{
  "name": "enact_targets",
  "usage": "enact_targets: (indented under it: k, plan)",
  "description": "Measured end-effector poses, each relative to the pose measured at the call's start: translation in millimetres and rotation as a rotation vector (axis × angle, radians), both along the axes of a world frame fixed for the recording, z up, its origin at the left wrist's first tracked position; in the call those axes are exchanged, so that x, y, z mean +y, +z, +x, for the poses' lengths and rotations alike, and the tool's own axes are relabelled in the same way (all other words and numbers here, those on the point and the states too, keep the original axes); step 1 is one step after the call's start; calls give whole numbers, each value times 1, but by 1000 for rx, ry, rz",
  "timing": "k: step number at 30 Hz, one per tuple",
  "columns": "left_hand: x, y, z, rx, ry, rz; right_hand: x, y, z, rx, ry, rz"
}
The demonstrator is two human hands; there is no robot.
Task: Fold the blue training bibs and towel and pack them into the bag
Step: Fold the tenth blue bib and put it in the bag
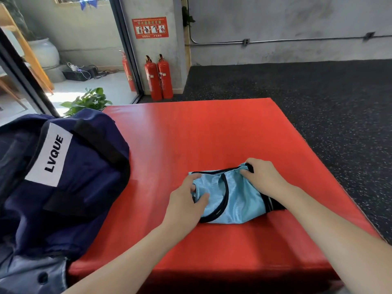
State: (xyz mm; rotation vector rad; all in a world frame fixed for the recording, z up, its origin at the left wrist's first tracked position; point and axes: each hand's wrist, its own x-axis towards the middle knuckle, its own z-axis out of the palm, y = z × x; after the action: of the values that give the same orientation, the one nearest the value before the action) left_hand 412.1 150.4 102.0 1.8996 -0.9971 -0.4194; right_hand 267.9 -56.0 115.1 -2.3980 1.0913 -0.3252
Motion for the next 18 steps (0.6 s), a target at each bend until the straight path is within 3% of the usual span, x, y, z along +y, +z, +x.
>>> enact_targets:
  k: [6, 15, 18]
  plan:
    - [6, -13, 2, -106, 40, -79, 2, 0, -5, -35, -14, -33]
    - [4, -10, 7, -486, 11, 278, 24, 17, -19, -5, -40, -326]
    - [-2, -5, 12, -602, 23, 220, 47, 22, -20, -144, 24, -310]
